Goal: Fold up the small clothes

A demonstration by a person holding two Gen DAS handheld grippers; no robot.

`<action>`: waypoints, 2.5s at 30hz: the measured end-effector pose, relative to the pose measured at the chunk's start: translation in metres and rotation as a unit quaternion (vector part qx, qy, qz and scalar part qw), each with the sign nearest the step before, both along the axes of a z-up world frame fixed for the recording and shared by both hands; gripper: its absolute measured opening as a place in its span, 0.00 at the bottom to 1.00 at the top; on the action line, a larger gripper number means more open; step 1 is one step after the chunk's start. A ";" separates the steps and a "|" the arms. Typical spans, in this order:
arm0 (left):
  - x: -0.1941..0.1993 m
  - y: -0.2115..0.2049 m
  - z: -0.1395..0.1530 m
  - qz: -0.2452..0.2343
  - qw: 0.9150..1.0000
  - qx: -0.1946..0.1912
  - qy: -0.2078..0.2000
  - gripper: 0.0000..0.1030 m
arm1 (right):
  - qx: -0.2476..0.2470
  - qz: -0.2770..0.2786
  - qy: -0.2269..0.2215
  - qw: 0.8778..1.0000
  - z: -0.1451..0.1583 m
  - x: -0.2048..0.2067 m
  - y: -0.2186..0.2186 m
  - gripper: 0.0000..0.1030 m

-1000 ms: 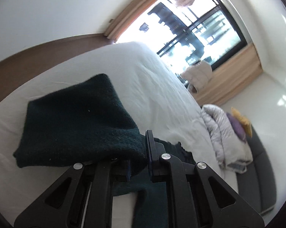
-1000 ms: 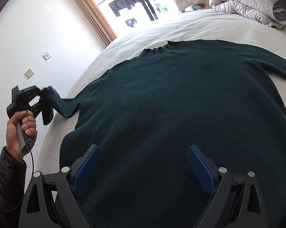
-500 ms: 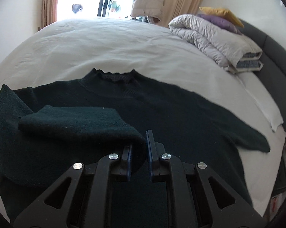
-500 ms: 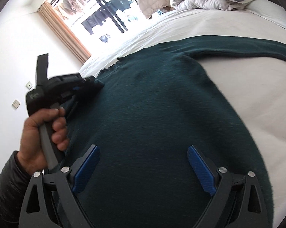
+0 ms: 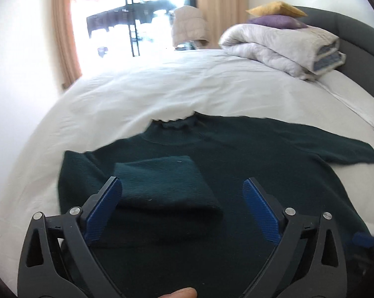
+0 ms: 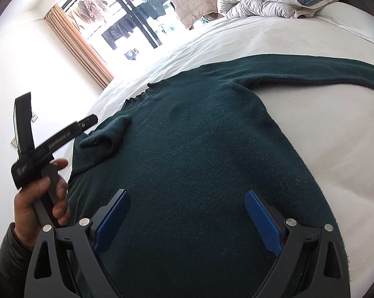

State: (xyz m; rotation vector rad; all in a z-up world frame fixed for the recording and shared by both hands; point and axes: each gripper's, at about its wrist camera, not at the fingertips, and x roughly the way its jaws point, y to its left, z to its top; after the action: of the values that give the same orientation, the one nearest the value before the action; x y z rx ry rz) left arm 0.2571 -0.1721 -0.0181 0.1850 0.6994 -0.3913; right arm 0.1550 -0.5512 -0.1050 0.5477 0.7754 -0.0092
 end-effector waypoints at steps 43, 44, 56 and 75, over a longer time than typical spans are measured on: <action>0.009 0.217 -0.080 0.182 0.943 -0.279 0.030 0.94 | -0.299 0.300 0.016 0.906 0.019 0.234 0.212 0.28; 0.009 0.217 -0.080 0.182 0.942 -0.279 0.029 0.94 | -0.277 0.300 0.009 0.913 0.025 0.233 0.205 0.28; 0.008 0.215 -0.080 0.184 0.944 -0.272 0.031 0.94 | -0.263 0.283 0.018 0.922 0.018 0.239 0.194 0.57; 0.014 0.208 -0.083 0.187 0.947 -0.261 0.032 0.94 | 0.095 -0.030 -0.031 0.995 -0.015 0.201 -0.024 0.22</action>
State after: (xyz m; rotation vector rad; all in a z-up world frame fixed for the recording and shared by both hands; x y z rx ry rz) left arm 0.2713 0.0361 -0.1015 -0.4604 0.6550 -0.2065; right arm 0.3557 -0.5757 -0.1199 0.7476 0.7027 0.0264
